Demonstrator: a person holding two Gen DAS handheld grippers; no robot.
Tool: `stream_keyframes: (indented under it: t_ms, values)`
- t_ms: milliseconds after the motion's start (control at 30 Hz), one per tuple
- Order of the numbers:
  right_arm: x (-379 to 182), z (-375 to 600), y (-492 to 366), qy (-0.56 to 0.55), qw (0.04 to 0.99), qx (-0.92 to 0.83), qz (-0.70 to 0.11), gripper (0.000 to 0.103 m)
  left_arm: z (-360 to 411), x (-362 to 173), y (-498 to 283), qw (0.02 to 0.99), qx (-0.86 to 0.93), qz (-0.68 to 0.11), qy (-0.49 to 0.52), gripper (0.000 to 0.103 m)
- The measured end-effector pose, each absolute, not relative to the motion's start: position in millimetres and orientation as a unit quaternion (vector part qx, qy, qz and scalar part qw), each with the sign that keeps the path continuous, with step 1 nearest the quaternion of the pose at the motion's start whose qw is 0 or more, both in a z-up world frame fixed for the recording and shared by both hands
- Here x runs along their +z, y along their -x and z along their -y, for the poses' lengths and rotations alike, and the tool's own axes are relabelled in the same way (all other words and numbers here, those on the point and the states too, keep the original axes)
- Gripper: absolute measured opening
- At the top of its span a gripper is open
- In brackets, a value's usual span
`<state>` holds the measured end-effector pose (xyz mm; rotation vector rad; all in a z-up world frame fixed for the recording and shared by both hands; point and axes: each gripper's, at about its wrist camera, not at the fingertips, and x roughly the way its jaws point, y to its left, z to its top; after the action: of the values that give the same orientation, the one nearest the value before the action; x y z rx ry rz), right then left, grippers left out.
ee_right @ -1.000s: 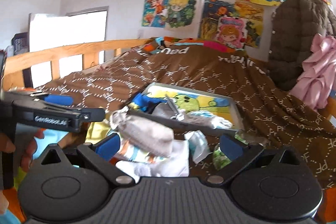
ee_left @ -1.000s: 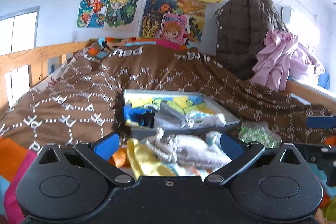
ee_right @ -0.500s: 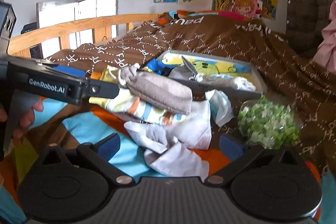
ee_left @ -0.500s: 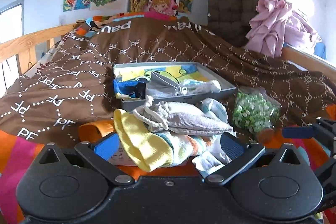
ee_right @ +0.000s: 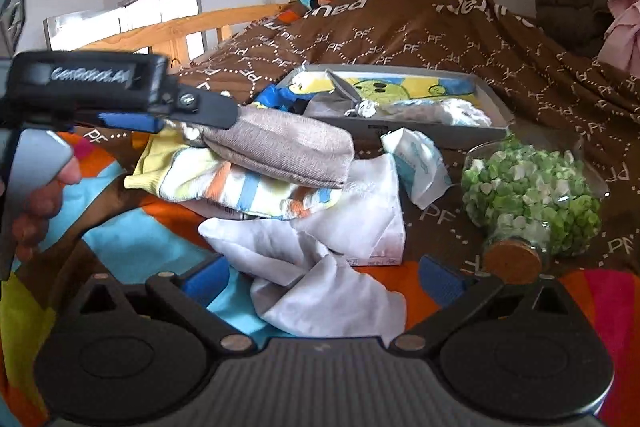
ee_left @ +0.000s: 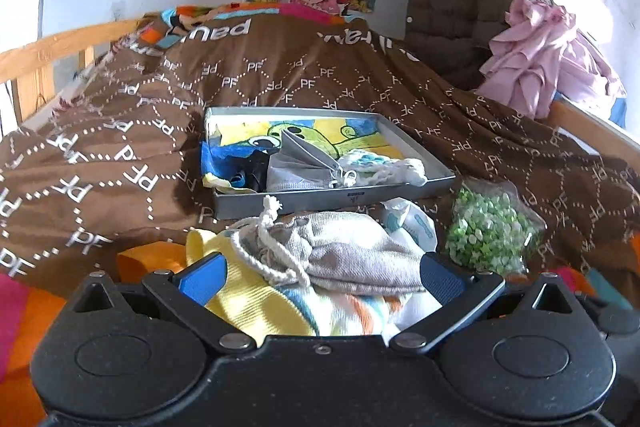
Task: Organize soft objects
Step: 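Move both grippers back from the tray over the pile of soft items, then grasp the grey drawstring bag with the left gripper while the right grasps the white cloth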
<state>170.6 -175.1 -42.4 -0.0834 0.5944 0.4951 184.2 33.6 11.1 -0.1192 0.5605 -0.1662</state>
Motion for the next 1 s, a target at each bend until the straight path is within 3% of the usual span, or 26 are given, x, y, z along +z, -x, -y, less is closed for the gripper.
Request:
stream_keyframes:
  t_ms: [500, 600, 667, 867, 1000]
  values:
    - [-56.5, 172.5, -176.0, 0.028, 0.917, 0.262, -0.299, 0.102, -33.9, -1.5, -217.6, 0.941, -0.061, -0.315, 0.109, 0.102]
    - [-56.9, 172.9, -175.8, 0.028, 0.916, 0.266, -0.298, 0.092, -30.3, -2.1, -219.8, 0.94, -0.062, -0.319, 0.107, 0.094]
    - [-58.0, 171.3, -175.2, 0.031, 0.916, 0.264, -0.3, 0.084, -27.7, -1.9, -220.4, 0.941, -0.063, -0.318, 0.099, 0.083]
    - [-60.5, 170.0, -175.4, 0.035, 0.914, 0.266, -0.305, 0.07, -26.6, -3.0, -222.3, 0.938, -0.06, -0.325, 0.101, 0.065]
    - [-61.1, 169.8, -175.4, 0.037, 0.913, 0.266, -0.307, 0.062, -27.3, -4.3, -221.6, 0.939, -0.054, -0.324, 0.1, 0.06]
